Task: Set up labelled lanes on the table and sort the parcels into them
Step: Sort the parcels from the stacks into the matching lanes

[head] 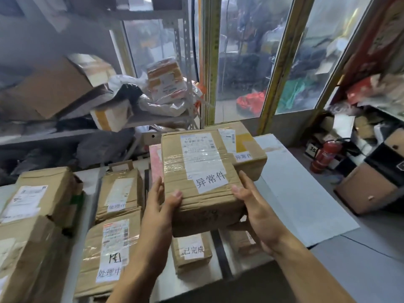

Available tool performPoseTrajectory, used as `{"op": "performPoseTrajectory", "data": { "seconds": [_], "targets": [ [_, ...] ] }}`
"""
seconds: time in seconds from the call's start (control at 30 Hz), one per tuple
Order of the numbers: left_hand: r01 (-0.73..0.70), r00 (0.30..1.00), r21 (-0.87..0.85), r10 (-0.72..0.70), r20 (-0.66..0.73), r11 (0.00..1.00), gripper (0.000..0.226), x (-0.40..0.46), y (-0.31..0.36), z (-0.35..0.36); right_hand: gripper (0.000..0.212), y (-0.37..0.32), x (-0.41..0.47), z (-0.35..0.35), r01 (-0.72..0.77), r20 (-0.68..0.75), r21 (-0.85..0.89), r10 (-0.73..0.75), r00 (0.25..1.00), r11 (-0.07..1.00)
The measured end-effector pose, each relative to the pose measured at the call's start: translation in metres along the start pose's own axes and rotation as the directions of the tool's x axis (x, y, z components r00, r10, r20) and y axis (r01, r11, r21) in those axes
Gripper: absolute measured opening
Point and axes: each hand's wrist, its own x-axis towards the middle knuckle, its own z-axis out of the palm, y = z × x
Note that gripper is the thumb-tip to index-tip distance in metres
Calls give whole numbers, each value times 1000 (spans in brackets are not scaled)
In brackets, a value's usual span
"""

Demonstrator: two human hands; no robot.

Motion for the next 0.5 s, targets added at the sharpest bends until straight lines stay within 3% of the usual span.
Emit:
{"op": "performPoseTrajectory", "data": {
  "seconds": [0.17,0.33,0.5],
  "targets": [
    [0,994,19,-2,106,1000,80,25,9,25,47,-12,8,-24,28,-45,-56,-30,999,998],
    [-54,987,23,50,153,998,56,58,23,67,38,-37,36,-60,32,-77,-85,-38,996,996],
    [-81,993,46,76,91,996,41,118,25,110,44,-64,98,-104,66,-72,-185,-80,994,980]
  ]
}}
